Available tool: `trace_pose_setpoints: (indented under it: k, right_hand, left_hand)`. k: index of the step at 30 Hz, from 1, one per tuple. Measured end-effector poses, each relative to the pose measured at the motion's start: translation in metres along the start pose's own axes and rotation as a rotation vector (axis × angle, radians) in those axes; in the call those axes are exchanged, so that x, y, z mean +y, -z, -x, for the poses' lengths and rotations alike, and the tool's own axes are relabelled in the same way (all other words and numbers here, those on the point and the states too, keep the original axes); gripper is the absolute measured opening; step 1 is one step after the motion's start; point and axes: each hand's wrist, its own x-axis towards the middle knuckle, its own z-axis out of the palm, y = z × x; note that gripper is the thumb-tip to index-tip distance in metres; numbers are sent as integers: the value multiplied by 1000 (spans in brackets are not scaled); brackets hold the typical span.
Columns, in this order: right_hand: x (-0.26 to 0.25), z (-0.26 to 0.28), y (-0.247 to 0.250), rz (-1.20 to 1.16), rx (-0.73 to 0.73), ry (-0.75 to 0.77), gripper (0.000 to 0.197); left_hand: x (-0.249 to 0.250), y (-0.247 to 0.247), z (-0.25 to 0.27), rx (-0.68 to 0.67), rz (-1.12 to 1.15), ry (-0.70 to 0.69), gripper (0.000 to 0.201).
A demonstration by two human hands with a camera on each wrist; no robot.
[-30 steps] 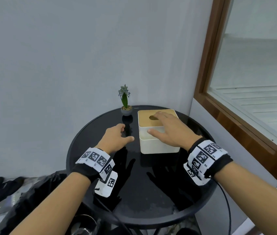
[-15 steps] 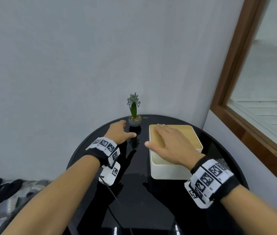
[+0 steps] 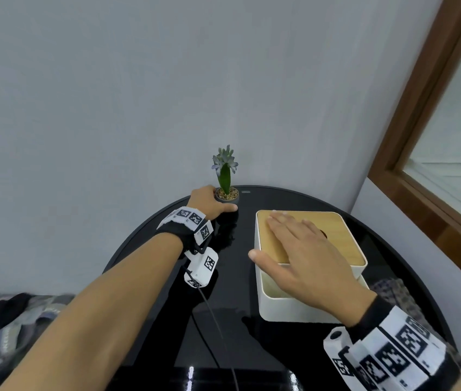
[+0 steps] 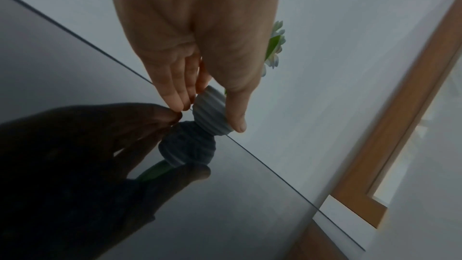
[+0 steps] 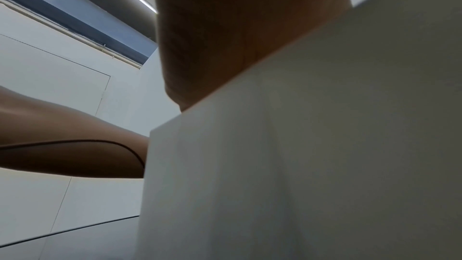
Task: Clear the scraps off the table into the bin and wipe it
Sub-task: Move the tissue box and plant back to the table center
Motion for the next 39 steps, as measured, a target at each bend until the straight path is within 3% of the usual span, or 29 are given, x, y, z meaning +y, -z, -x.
trace_pose_setpoints:
  k: [13, 39]
  right_hand:
    - [2, 1, -2, 8, 4, 11, 78]
    - [-1, 6, 2, 3, 42, 28, 72]
  left_hand:
    - [-2, -1, 11, 47, 71, 3, 52]
    - [-19, 14, 159, -92, 52, -41, 66]
